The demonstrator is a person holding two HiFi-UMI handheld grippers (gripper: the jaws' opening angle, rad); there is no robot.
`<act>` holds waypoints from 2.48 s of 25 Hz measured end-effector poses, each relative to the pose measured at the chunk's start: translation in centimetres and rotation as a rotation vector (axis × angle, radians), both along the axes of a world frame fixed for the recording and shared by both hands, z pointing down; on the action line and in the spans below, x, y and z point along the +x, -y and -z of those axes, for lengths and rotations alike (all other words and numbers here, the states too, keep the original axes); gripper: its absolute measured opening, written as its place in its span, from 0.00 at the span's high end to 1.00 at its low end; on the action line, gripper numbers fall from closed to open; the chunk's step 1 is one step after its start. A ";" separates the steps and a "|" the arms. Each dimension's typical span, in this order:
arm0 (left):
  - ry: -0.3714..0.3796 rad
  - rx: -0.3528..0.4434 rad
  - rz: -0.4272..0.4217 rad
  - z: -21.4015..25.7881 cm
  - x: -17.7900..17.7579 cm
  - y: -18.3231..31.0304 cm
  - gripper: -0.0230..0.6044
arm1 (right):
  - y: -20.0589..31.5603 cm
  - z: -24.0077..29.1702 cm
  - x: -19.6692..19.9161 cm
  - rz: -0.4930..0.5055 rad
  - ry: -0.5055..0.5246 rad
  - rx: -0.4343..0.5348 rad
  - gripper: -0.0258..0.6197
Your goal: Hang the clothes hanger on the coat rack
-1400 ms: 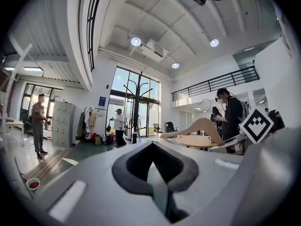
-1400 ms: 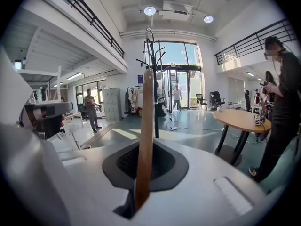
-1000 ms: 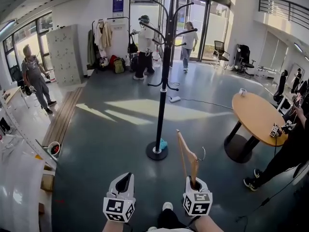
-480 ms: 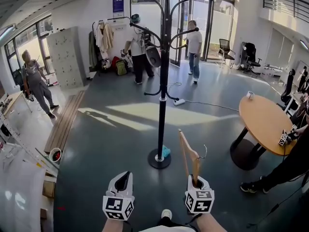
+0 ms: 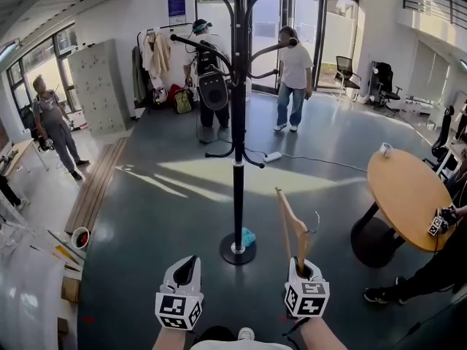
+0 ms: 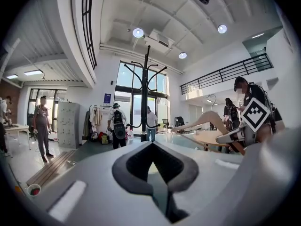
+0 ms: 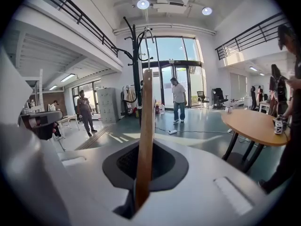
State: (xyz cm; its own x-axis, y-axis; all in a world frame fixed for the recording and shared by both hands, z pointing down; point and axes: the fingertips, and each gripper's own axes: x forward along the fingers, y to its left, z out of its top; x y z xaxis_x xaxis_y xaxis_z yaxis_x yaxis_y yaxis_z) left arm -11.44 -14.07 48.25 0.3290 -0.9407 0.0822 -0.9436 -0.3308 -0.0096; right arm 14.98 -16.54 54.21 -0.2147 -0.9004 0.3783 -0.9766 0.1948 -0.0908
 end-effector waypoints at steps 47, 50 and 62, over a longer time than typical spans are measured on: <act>0.023 0.059 -0.069 4.6 -0.8 32.9 0.96 | 41.6 19.6 -5.9 0.138 -0.040 0.194 0.92; 0.028 0.055 -0.060 4.2 -0.6 32.6 0.96 | 42.5 20.2 -6.6 0.166 -0.042 0.195 0.92; 0.025 0.022 -0.017 2.9 -1.4 32.8 0.96 | 46.2 17.7 -8.7 0.196 -0.094 0.126 0.92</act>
